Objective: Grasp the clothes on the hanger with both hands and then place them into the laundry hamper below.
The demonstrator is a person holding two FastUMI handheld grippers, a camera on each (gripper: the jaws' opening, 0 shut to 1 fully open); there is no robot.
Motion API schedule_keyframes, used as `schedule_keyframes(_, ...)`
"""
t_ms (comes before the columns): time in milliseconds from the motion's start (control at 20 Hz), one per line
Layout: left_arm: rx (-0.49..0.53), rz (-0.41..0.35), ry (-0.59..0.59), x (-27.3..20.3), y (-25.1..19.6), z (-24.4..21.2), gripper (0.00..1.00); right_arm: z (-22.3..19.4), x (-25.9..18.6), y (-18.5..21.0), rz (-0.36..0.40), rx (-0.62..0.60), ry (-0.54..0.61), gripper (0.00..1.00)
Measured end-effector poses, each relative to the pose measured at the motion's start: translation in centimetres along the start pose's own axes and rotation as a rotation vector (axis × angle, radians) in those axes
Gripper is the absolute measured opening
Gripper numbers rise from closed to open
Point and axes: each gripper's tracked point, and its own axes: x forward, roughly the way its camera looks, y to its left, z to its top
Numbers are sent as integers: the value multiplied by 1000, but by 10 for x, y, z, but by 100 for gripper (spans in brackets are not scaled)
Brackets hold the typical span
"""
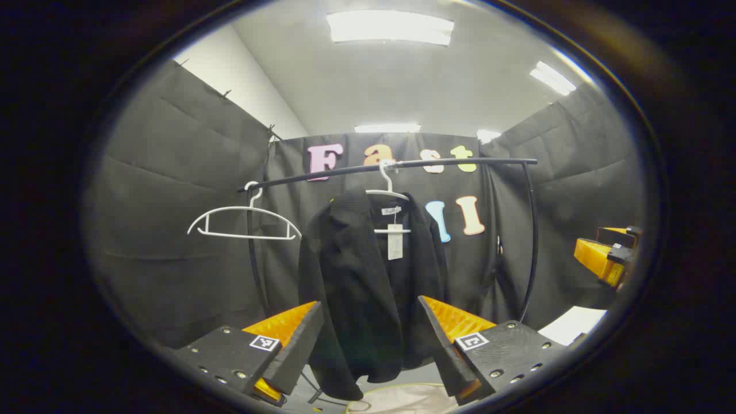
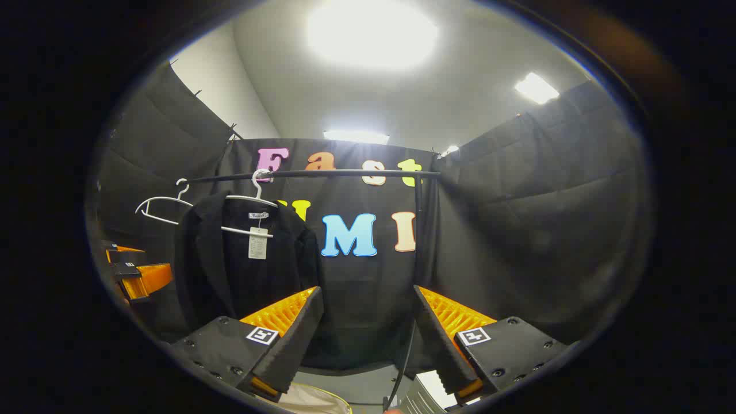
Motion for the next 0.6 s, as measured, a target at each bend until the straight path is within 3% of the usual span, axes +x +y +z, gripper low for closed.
schedule_keyframes(600, 0, 34, 3, -1, 11, 10, 94, 14, 4, 4, 18, 7, -14, 97)
